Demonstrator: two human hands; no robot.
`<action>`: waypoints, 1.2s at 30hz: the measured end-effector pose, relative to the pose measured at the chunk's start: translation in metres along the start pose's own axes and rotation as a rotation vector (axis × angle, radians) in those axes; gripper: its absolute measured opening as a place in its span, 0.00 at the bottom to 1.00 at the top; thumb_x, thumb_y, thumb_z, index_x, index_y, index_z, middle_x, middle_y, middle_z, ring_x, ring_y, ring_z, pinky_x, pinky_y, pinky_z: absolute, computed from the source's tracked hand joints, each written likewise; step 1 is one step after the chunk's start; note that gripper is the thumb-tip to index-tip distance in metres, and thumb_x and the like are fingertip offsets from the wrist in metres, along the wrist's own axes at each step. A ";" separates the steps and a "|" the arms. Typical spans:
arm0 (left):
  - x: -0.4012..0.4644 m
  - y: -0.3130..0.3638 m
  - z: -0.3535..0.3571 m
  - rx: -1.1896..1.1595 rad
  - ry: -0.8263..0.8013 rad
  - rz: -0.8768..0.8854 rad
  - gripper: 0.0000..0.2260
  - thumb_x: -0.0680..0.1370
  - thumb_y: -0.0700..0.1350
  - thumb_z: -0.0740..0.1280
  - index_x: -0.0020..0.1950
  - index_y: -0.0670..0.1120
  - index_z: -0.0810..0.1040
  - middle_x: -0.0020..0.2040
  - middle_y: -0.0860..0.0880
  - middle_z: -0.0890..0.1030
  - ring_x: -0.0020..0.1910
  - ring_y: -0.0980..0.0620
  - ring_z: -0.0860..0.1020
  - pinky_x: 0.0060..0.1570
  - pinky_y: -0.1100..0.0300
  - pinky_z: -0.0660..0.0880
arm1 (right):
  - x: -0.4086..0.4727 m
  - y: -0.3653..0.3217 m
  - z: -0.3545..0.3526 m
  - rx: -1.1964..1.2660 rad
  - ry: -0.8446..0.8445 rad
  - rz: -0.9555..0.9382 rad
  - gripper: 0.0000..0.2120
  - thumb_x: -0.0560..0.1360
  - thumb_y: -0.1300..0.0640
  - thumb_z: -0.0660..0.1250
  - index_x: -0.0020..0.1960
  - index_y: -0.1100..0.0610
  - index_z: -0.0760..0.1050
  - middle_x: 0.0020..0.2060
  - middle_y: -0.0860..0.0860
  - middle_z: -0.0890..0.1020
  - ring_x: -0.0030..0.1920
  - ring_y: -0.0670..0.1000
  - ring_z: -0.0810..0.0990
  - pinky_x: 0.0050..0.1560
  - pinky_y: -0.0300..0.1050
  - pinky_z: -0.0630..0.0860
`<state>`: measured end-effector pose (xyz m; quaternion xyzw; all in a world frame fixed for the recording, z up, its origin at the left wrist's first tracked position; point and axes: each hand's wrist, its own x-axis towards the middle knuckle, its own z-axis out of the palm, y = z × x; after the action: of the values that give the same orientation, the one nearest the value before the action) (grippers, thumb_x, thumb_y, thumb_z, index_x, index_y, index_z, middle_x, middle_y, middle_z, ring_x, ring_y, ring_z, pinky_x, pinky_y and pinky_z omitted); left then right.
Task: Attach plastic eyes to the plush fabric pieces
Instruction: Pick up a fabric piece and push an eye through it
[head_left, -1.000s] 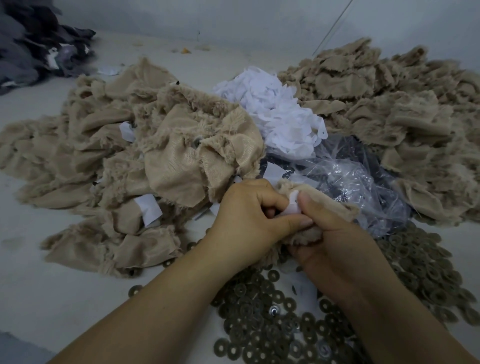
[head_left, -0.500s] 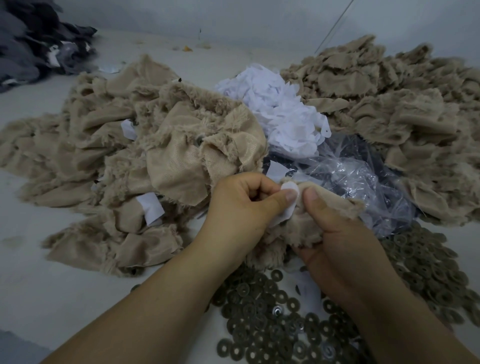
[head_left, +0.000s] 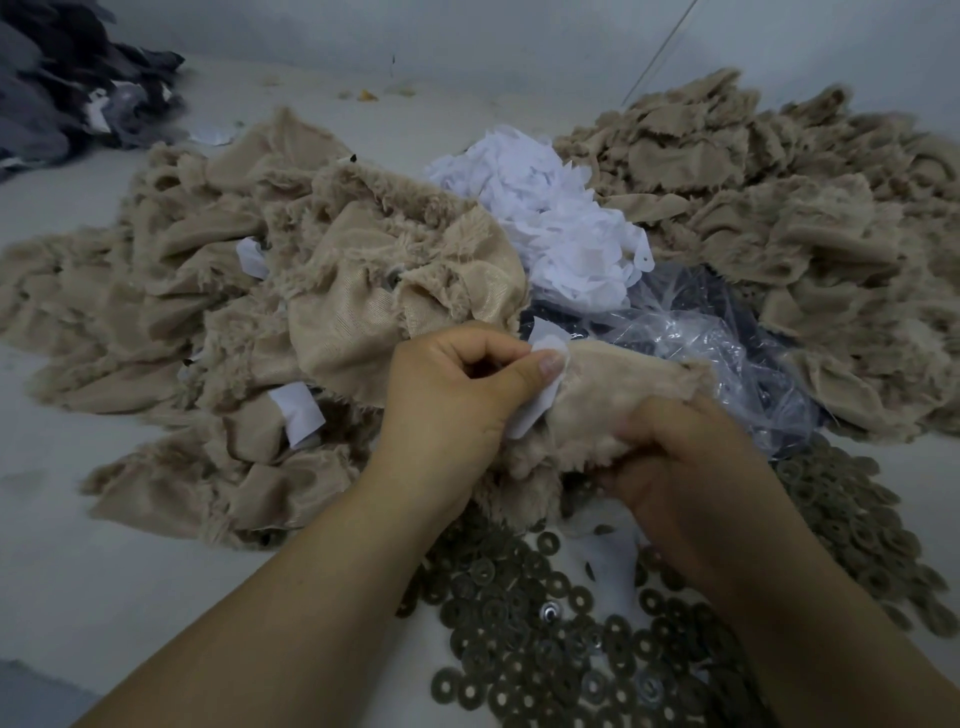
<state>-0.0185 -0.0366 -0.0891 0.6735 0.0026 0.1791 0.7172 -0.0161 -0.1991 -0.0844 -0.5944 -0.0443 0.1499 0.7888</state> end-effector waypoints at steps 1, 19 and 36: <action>0.001 0.000 -0.002 -0.021 0.005 0.000 0.04 0.72 0.40 0.76 0.36 0.45 0.85 0.32 0.46 0.83 0.32 0.52 0.79 0.34 0.61 0.76 | 0.000 0.000 -0.004 -0.272 0.083 -0.070 0.07 0.71 0.72 0.63 0.42 0.66 0.79 0.38 0.60 0.84 0.36 0.55 0.83 0.37 0.50 0.82; 0.008 0.008 -0.013 -0.190 0.187 0.013 0.10 0.69 0.50 0.74 0.37 0.42 0.84 0.27 0.47 0.79 0.26 0.48 0.74 0.39 0.50 0.77 | 0.012 -0.002 -0.031 -1.518 0.244 -0.266 0.05 0.75 0.54 0.69 0.43 0.47 0.83 0.31 0.42 0.77 0.35 0.47 0.74 0.37 0.41 0.70; 0.005 0.002 -0.008 -0.141 0.077 0.018 0.05 0.70 0.47 0.76 0.35 0.48 0.84 0.32 0.46 0.82 0.34 0.47 0.79 0.41 0.53 0.78 | 0.024 -0.005 -0.012 -1.545 0.142 -0.185 0.12 0.77 0.59 0.65 0.58 0.52 0.81 0.51 0.54 0.77 0.52 0.57 0.78 0.45 0.44 0.69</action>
<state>-0.0160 -0.0279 -0.0868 0.6140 0.0115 0.2109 0.7605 0.0108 -0.2042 -0.0854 -0.9772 -0.1350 -0.0283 0.1616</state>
